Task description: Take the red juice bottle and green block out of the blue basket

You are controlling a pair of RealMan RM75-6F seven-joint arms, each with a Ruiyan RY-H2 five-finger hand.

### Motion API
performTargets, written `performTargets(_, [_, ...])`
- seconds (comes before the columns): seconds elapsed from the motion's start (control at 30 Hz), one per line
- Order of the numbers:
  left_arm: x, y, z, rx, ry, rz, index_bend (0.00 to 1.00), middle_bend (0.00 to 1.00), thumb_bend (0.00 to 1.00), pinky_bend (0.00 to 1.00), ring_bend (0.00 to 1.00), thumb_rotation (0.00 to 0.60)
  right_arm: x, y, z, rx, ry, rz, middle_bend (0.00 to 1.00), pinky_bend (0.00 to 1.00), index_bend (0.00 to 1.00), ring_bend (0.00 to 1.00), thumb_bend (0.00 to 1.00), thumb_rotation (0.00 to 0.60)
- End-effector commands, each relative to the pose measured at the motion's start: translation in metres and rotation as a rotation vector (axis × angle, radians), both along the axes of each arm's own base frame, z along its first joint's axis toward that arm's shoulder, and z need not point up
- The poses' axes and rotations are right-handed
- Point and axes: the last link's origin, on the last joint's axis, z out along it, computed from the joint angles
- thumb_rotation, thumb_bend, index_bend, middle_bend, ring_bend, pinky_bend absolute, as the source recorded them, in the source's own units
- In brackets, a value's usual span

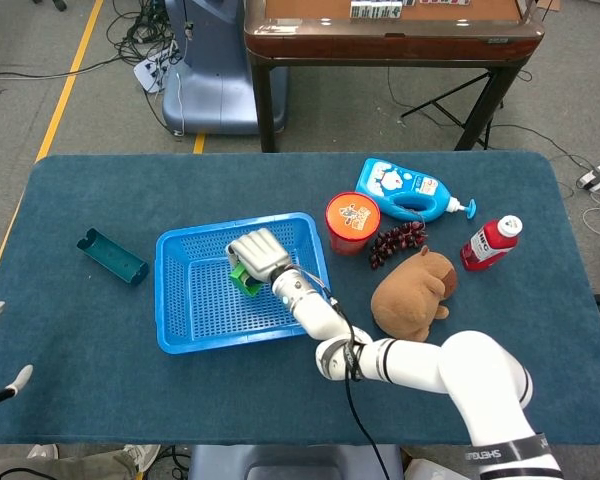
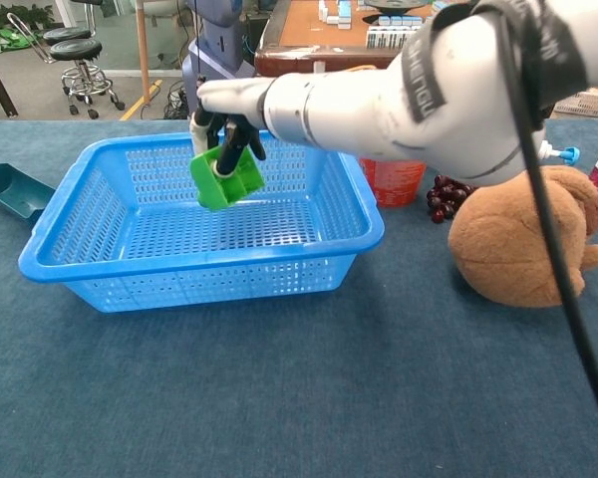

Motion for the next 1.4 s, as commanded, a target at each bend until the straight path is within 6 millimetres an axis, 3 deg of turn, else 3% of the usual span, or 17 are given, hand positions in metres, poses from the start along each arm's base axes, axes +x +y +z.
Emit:
performTargets(0.03, [0.000, 0.000, 0.000, 0.000, -0.001, -0.001, 0.00, 0.00, 0.28, 0.19, 0.00, 0.600, -0.008, -0.001, 0.036, -0.033, -0.066, 0.013, 0.44, 0.60, 0.55, 0.41, 0.46, 0.600])
performTargets(0.27, [0.005, 0.001, -0.001, -0.005, 0.000, -0.014, 0.00, 0.00, 0.28, 0.19, 0.00, 0.600, -0.043, 0.009, 0.103, -0.101, -0.108, 0.023, 0.44, 0.60, 0.55, 0.41, 0.46, 0.600])
performTargets(0.47, [0.008, 0.002, -0.003, -0.010, 0.003, -0.022, 0.00, 0.00, 0.28, 0.19, 0.00, 0.600, -0.088, 0.011, 0.141, -0.162, -0.031, -0.015, 0.44, 0.60, 0.55, 0.41, 0.45, 0.600])
performTargets(0.63, [0.011, 0.002, -0.006, -0.018, 0.002, -0.031, 0.00, 0.00, 0.28, 0.19, 0.00, 0.600, -0.123, 0.011, 0.147, -0.169, 0.068, -0.060, 0.42, 0.60, 0.55, 0.41, 0.45, 0.600])
performTargets(0.8, [0.012, 0.003, -0.008, -0.024, 0.001, -0.036, 0.00, 0.00, 0.28, 0.19, 0.00, 0.600, -0.147, 0.008, 0.135, -0.133, 0.115, -0.098, 0.33, 0.53, 0.49, 0.35, 0.45, 0.600])
performTargets(0.97, [0.012, 0.003, -0.007, -0.020, 0.004, -0.036, 0.00, 0.00, 0.28, 0.19, 0.00, 0.600, -0.152, 0.008, 0.126, -0.102, 0.124, -0.095, 0.21, 0.37, 0.27, 0.20, 0.44, 0.600])
performTargets(1.13, [0.010, 0.001, -0.007, -0.018, 0.004, -0.027, 0.00, 0.00, 0.28, 0.19, 0.00, 0.600, -0.151, 0.008, 0.128, -0.091, 0.111, -0.088, 0.13, 0.28, 0.12, 0.11, 0.44, 0.600])
performTargets(1.4, [0.009, 0.003, -0.007, -0.020, 0.002, -0.028, 0.00, 0.00, 0.28, 0.19, 0.00, 0.600, -0.153, 0.018, 0.154, -0.105, 0.085, -0.081, 0.09, 0.25, 0.08, 0.09, 0.42, 0.600])
